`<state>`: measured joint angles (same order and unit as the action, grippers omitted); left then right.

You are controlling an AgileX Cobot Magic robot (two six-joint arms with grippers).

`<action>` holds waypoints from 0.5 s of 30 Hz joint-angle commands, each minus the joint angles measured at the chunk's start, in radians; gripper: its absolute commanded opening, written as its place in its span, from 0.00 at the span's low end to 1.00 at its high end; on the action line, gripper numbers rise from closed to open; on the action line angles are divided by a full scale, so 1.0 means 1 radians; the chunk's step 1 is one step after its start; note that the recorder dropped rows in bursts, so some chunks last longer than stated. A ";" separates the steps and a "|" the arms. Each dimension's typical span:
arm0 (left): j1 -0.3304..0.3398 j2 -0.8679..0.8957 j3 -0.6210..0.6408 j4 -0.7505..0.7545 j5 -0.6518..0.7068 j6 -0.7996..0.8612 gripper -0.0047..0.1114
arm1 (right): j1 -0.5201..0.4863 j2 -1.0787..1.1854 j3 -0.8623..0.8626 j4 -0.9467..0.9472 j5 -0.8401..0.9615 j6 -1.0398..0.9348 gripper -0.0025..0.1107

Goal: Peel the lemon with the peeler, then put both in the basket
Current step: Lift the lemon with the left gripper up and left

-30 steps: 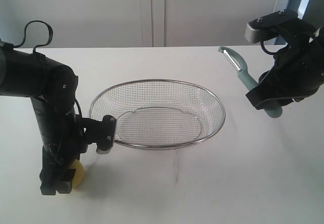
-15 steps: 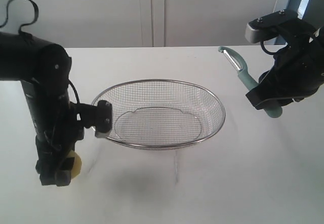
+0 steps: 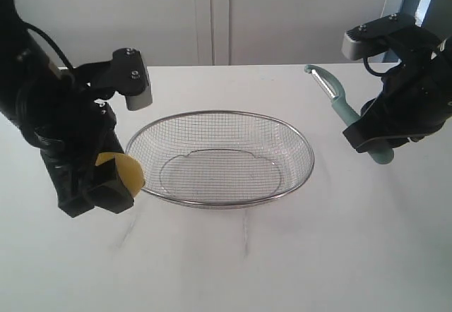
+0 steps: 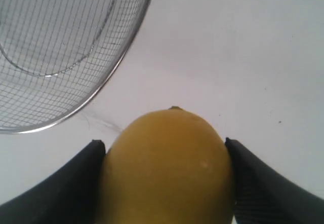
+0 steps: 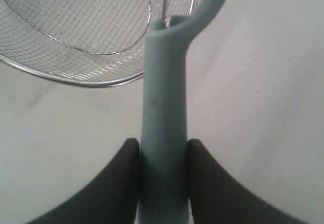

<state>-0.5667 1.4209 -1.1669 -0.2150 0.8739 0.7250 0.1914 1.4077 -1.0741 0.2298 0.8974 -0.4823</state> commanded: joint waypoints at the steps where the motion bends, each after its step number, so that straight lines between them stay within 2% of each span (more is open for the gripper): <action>1: -0.003 -0.071 0.064 -0.107 -0.070 0.131 0.04 | -0.001 -0.009 0.005 0.006 -0.013 -0.011 0.02; 4: -0.003 -0.115 0.117 -0.207 -0.121 0.265 0.04 | -0.001 -0.009 0.005 0.006 -0.013 -0.011 0.02; 11: -0.001 -0.250 0.219 -0.254 -0.297 0.329 0.04 | -0.001 -0.009 0.005 0.006 -0.013 -0.011 0.02; 15: 0.030 -0.347 0.303 -0.300 -0.451 0.359 0.04 | -0.001 -0.009 0.005 0.006 -0.013 -0.011 0.02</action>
<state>-0.5559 1.1417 -0.9123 -0.4576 0.5199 1.0545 0.1914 1.4077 -1.0741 0.2298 0.8974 -0.4823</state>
